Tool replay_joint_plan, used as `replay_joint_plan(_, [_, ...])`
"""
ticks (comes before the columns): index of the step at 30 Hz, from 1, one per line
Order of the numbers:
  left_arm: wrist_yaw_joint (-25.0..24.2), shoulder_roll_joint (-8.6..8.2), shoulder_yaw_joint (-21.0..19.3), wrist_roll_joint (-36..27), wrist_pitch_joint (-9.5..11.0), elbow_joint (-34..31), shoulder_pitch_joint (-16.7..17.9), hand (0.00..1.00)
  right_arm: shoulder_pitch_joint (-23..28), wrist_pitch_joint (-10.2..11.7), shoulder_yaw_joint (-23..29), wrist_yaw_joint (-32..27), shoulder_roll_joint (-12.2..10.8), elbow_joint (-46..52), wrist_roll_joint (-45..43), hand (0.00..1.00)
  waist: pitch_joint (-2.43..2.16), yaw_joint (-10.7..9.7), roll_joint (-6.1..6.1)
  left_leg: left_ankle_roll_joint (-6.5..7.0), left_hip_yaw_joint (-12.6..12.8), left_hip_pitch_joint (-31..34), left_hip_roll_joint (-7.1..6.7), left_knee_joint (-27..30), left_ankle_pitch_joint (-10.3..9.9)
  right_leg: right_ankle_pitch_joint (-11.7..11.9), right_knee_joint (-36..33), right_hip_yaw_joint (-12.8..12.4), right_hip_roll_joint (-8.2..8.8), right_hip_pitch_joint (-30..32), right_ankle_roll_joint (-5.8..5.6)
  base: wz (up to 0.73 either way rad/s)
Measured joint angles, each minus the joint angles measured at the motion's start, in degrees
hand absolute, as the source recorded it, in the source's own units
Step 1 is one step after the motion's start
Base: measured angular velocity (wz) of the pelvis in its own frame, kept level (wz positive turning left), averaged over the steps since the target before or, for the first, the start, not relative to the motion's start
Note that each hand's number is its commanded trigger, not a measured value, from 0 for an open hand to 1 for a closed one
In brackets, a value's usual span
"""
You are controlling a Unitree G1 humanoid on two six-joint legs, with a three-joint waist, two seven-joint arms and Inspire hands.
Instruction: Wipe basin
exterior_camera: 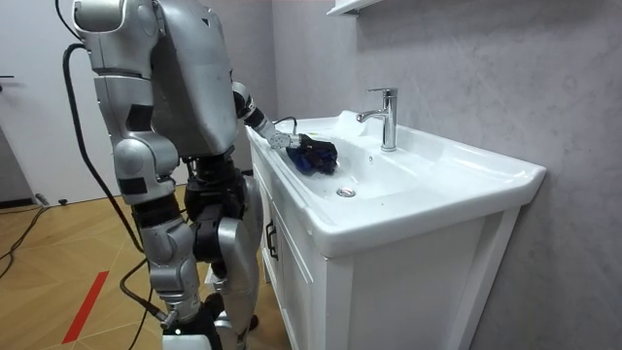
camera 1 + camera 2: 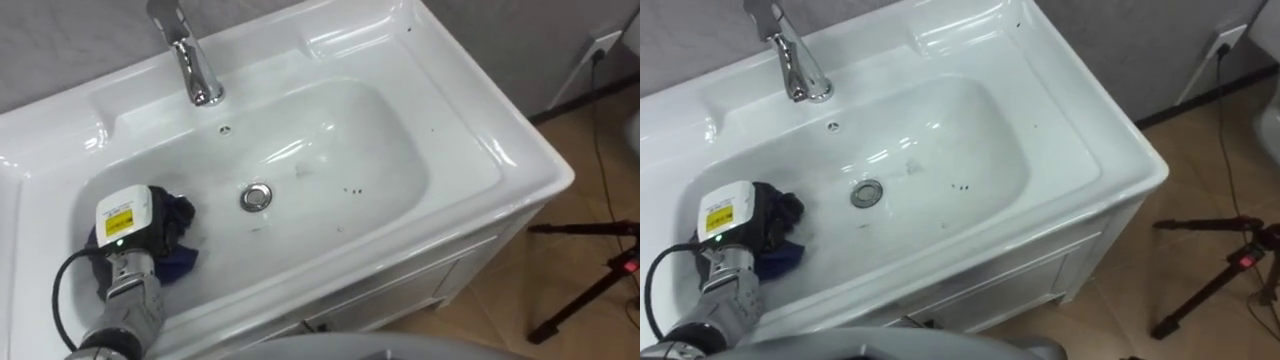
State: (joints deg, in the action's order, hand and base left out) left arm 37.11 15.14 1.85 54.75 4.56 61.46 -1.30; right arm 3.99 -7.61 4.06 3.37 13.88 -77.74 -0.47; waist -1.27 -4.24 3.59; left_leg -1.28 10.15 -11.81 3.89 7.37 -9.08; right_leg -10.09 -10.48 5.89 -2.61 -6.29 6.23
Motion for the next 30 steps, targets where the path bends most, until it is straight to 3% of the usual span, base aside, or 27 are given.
replay_joint_plan(3, [-0.4, 0.07, 0.0, 0.0, -0.9, -0.4, 0.0, 1.0, 0.1, 0.0, 2.1, -0.1, 0.1, -0.3, -0.1, 0.0, 0.02, -0.3, 0.07, -0.42, 0.0, -0.3, 0.41, 0.0, -0.2, -0.1, 0.0, 0.1, -0.38, -0.2, 0.18, 0.02])
replay_joint_plan(11, [-1.2, -0.12, 0.2, -0.1, -3.2, -1.2, 1.1, 1.0, 1.2, -0.1, 2.0, 1.1, 0.2, -0.3, -0.8, 0.0, 0.1, -0.9, 0.19, -0.66, 0.1, -1.0, 0.49, 0.4, -0.4, -0.7, -0.7, -1.0, -0.5, 0.2, 0.34, -0.07])
replay_joint_plan(16, [-1.7, -1.02, 1.7, -3.6, -7.1, -3.4, 0.6, 1.0, 0.6, 0.0, 0.1, 1.2, 0.1, -0.4, 0.8, 0.0, 0.15, -2.1, 0.28, -0.74, 0.5, 0.9, 0.46, 0.5, -0.4, -0.8, -2.3, -1.1, -0.38, 2.9, 0.29, 0.02])
replay_joint_plan(19, [-3.6, -1.94, 2.8, -7.9, -7.3, -3.4, -1.2, 1.0, 0.5, 0.0, -0.8, 1.1, 0.0, -0.4, 1.0, 0.0, 0.35, -3.5, 0.26, -0.74, 0.8, 1.3, 0.42, 0.3, -0.4, -0.8, -2.6, -1.3, -0.39, 3.5, 0.17, 0.06])
replay_joint_plan(22, [-5.8, -3.94, 3.4, -10.5, -8.1, -3.4, -3.3, 1.0, 0.7, 0.0, -1.2, 1.0, -0.5, -0.8, 0.1, 0.0, 0.59, -4.1, -0.05, -0.77, 1.6, 1.4, 0.31, 0.4, -0.4, -1.0, -3.7, -2.5, -0.4, 4.5, -0.08, -0.15])
replay_joint_plan(26, [-9.3, -5.85, 6.8, -16.7, -9.3, -3.8, -6.8, 1.0, 1.1, -0.1, -2.2, 1.1, -1.3, -0.2, -1.6, 0.0, 0.86, -6.9, -0.43, -1.05, 2.8, 1.7, 0.21, 0.3, -0.6, -1.2, -4.5, -3.2, -0.38, 5.7, -0.43, -0.07])
replay_joint_plan(28, [-11.6, -6.03, 9.8, -19.6, -10.2, -5.5, -8.5, 1.0, 1.1, -0.6, -3.9, 1.2, -1.7, -0.2, -2.2, 0.0, 1.19, -8.7, -0.86, -1.05, 4.0, 2.3, 0.15, 0.4, -0.6, -1.0, -4.8, -3.5, -0.27, 6.5, -0.64, -0.05])
replay_joint_plan(29, [-12.3, -6.38, 11.6, -20.4, -11.8, -5.7, -9.9, 1.0, 1.1, -1.2, -4.2, 1.4, -2.0, -0.3, -2.3, 0.0, 1.42, -9.9, -1.14, -1.05, 4.4, 2.4, 0.1, 0.3, -0.6, -0.9, -4.9, -3.5, -0.17, 6.9, -0.79, -0.09])
replay_joint_plan(30, [-13.4, -6.44, 12.5, -22.2, -12.1, -5.9, -11.1, 1.0, 1.4, -1.3, -4.7, 1.7, -2.0, -0.4, -2.3, 0.0, 1.47, -10.6, -1.21, -1.06, 5.2, 2.6, -0.03, 0.3, -0.6, -0.9, -5.3, -4.0, -0.14, 7.5, -0.93, -0.11])
